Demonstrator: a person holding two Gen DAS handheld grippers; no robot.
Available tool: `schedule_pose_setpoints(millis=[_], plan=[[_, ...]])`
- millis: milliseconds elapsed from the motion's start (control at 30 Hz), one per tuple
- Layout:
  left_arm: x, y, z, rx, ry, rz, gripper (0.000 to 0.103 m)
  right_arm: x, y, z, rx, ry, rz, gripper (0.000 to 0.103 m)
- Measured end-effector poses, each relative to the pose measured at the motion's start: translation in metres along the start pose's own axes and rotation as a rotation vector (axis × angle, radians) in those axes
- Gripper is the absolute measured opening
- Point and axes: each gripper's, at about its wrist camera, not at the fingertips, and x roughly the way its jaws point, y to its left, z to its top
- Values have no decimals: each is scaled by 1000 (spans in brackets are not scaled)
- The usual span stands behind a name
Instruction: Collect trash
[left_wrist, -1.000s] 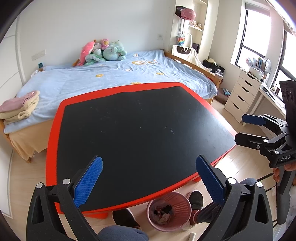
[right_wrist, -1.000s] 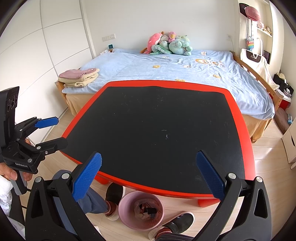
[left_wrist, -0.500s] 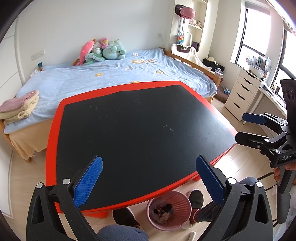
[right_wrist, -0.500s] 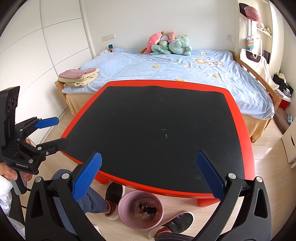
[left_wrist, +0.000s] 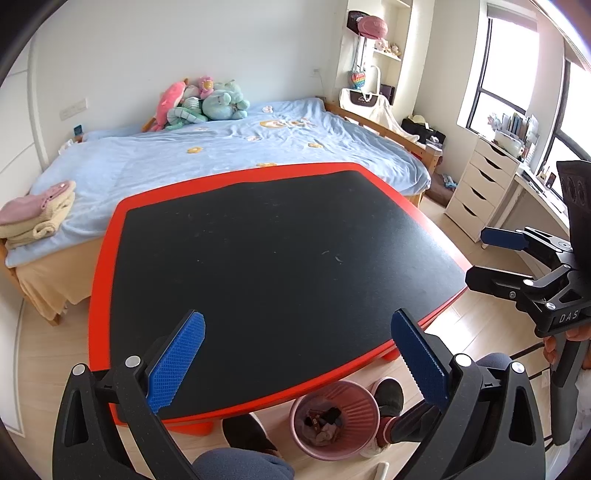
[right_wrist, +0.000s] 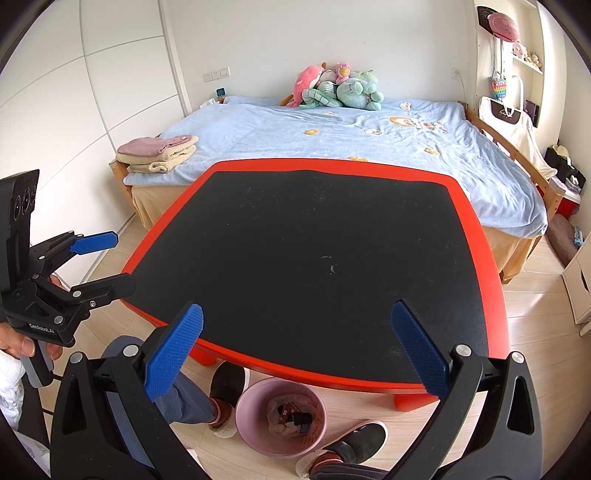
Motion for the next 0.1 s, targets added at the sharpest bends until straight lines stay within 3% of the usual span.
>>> schedule_pose_setpoints(millis=[100], plan=[[0,2,0,-12,-1,0,97,-1,-2,-4,0,3,0,100]])
